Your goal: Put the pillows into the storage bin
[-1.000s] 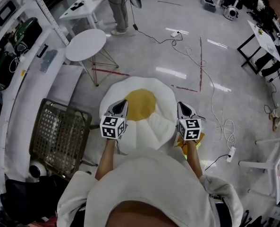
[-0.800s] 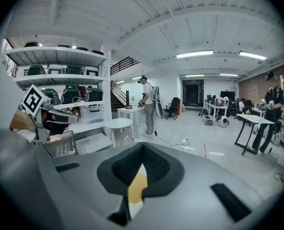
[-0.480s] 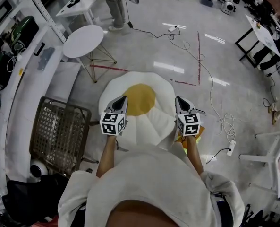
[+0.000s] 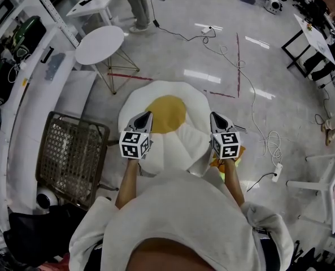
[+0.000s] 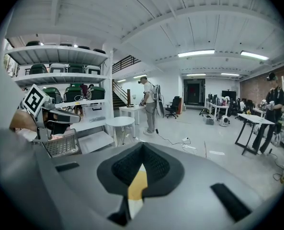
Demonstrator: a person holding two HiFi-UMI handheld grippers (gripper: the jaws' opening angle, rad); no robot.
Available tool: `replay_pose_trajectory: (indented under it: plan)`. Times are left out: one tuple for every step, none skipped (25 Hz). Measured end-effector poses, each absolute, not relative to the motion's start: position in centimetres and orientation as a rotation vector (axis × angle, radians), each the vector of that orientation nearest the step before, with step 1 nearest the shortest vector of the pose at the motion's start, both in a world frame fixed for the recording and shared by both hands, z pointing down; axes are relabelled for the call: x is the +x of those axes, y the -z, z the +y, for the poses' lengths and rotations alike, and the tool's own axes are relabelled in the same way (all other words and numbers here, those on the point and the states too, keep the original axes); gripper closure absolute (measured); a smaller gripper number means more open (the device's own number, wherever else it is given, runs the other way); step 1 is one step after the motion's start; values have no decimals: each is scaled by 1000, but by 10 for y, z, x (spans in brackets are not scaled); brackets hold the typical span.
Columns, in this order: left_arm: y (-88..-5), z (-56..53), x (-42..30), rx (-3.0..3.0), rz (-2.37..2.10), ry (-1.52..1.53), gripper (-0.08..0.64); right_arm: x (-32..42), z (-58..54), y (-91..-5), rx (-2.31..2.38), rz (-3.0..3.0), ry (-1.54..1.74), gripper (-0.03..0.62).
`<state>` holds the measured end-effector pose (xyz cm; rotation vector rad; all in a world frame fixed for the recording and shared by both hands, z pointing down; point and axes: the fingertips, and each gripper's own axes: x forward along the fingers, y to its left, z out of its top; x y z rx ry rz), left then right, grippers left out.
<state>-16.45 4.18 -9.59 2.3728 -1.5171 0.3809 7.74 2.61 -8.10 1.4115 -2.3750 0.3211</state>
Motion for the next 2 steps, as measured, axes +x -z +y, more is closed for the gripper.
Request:
replay_pose_trajectory:
  plan:
    - [96, 42, -165, 2373, -1518, -382, 548, 77, 26, 81, 1410, -2376, -319, 594]
    - [96, 43, -165, 2373, -1518, -383, 548, 76, 27, 82, 1408, -2376, -318, 594]
